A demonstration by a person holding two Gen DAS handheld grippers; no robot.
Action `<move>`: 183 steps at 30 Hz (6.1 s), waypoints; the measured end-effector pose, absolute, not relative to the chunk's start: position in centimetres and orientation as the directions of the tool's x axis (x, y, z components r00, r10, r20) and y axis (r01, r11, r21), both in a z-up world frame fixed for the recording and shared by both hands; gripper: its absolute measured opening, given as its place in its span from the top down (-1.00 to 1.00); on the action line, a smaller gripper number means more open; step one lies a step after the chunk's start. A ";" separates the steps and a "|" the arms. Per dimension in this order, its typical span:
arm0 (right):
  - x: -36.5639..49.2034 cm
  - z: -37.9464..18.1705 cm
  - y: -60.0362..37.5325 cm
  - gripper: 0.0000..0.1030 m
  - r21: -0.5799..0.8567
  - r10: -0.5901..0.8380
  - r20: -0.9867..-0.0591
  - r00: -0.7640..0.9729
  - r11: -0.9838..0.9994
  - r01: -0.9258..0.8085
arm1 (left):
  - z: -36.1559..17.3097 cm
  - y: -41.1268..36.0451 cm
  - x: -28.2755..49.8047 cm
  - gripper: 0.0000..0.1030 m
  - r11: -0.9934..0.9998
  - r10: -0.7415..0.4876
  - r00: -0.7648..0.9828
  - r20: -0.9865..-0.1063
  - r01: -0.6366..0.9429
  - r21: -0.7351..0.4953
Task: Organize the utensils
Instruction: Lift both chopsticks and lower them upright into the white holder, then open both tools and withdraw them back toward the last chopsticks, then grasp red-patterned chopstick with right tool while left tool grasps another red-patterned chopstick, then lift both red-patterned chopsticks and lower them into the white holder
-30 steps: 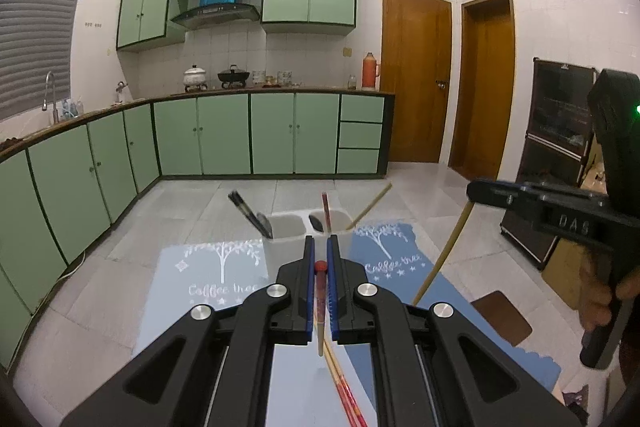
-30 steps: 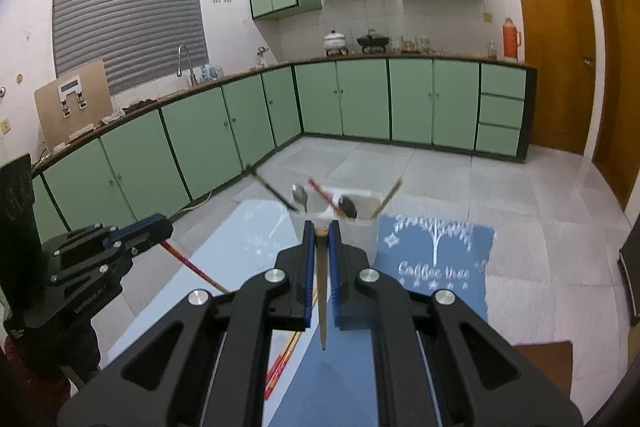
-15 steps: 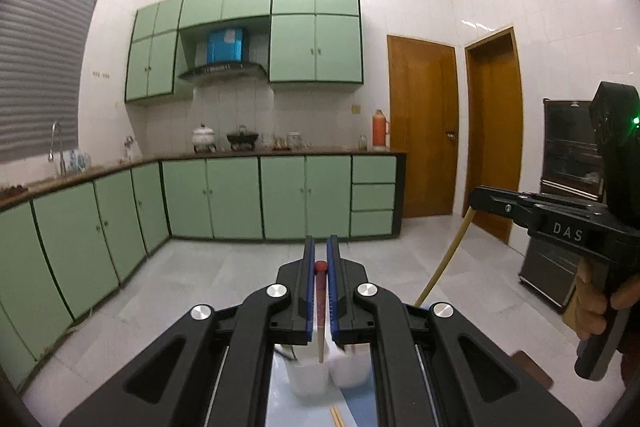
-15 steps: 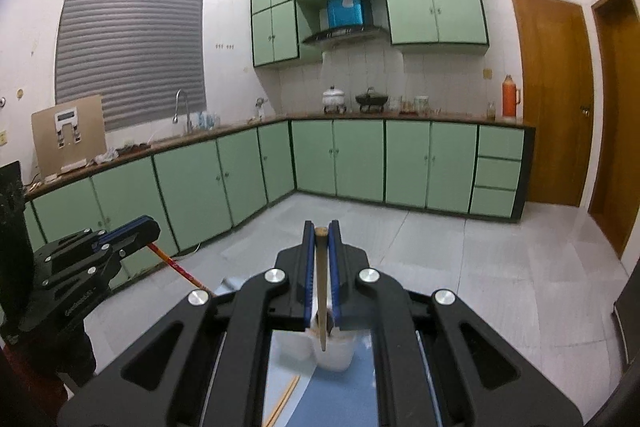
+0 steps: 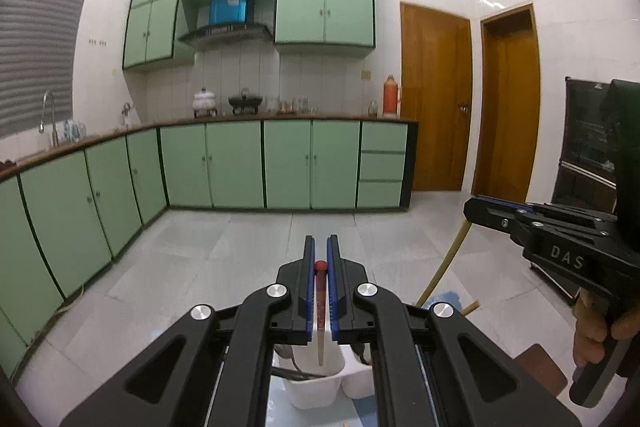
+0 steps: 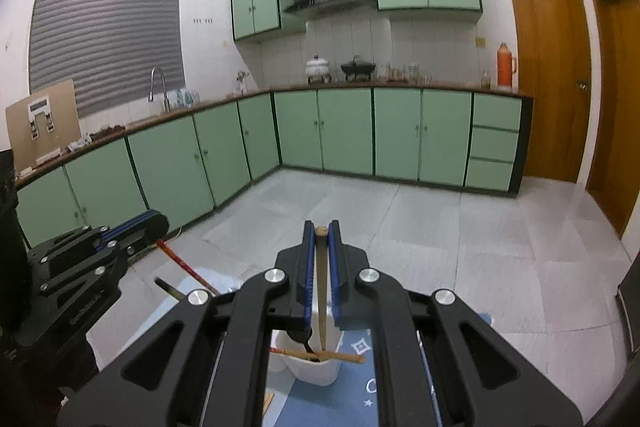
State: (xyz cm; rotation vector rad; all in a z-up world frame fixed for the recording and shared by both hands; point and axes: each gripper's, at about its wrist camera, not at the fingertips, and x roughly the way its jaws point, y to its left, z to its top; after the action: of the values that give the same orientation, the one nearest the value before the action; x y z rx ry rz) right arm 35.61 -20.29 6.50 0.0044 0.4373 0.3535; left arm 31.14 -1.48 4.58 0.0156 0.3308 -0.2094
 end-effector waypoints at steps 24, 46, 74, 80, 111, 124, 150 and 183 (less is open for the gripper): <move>25.9 6.0 -24.2 -0.48 0.164 0.293 -0.325 0.900 0.954 -0.251 | 5.2 1.7 23.2 -0.28 0.983 -0.184 0.938 -0.294 0.175 -0.057; 13.0 -4.1 -20.6 -0.89 0.135 0.258 -0.442 0.859 0.966 -0.221 | -4.2 2.4 11.7 -0.69 0.986 -0.157 0.870 -0.468 0.163 -0.028; 9.4 -16.9 -13.3 -0.51 0.052 0.192 -0.682 0.706 0.975 -0.214 | -12.2 5.5 8.7 -0.69 0.996 -0.091 0.785 -0.613 0.083 -0.041; 9.8 -17.7 -12.5 -0.28 0.028 0.166 -0.703 0.692 0.978 -0.206 | -12.6 5.9 8.6 -0.69 0.996 -0.091 0.783 -0.616 0.079 -0.046; 10.1 -17.7 -15.7 0.90 0.113 0.213 -0.711 0.670 0.975 -0.190 | -14.5 2.4 9.2 -0.68 0.990 -0.133 0.740 -0.659 0.134 -0.049; 9.4 -17.3 -19.5 0.90 0.134 0.191 -0.691 0.697 0.982 -0.135 | -17.8 -1.6 10.4 -0.23 0.984 -0.178 0.660 -0.730 0.139 -0.114; 9.2 -15.6 -21.1 0.90 0.146 0.193 -0.657 0.729 0.981 -0.128 | -15.1 -4.3 9.0 0.89 0.988 -0.122 0.741 -0.660 0.156 -0.008; 14.8 2.5 -22.4 0.90 0.231 0.404 -0.509 0.760 0.915 -0.332 | 0.5 -2.0 12.2 0.89 0.968 -0.242 0.875 -0.419 0.247 -0.045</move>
State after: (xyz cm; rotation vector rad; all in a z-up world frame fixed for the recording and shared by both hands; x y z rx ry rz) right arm 14.83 -22.36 2.50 0.1298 0.5835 0.4016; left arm 12.22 -1.99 0.45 0.0098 0.4358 -0.2552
